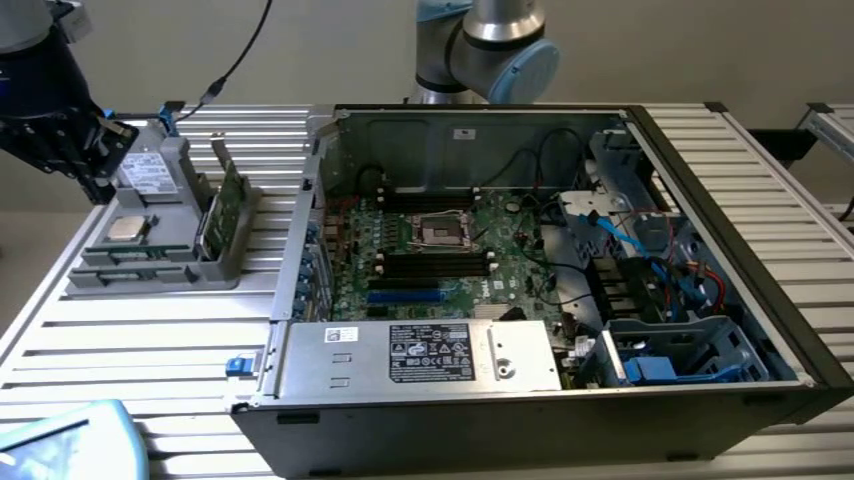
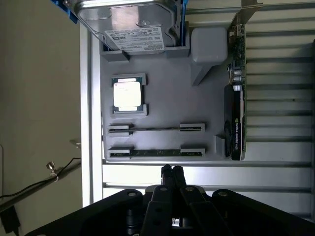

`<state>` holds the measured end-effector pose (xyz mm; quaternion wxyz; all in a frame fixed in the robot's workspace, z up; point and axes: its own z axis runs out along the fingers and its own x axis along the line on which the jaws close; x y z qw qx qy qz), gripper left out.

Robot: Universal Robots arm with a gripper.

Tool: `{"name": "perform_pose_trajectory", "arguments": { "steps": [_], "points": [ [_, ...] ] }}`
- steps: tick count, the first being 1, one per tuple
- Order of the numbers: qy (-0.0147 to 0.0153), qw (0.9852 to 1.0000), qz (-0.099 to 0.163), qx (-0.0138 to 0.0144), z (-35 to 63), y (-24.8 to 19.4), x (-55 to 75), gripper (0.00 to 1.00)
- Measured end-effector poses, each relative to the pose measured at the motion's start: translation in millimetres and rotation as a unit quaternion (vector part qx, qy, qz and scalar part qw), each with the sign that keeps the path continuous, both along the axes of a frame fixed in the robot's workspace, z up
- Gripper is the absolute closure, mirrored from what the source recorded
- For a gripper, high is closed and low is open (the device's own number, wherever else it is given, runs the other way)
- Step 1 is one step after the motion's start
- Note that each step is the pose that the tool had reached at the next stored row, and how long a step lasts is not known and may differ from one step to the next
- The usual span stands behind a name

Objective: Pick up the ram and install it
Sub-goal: 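Pick up the ram and move it above insertion slot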

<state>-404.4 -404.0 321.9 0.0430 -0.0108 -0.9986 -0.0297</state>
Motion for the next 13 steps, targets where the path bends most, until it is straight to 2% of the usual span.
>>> {"name": "perform_pose_trajectory", "arguments": {
  "steps": [2,4,7,10,13],
  "points": [
    [-0.0002,1.0,0.007,0.0001,-0.2,0.0,0.1,0.89],
    [-0.0001,0.9997,0.026,0.0001,-0.1,0.0,0.0,0.89],
    [0.0,0.9986,0.053,0.0,0.0,0.0,0.0,0.89],
    [0.0,0.9968,0.08,0.0,0.0,0.0,0.0,0.89],
    [0.0,0.9942,0.107,0.0,-0.1,0.0,0.0,0.89]
  ]
}}
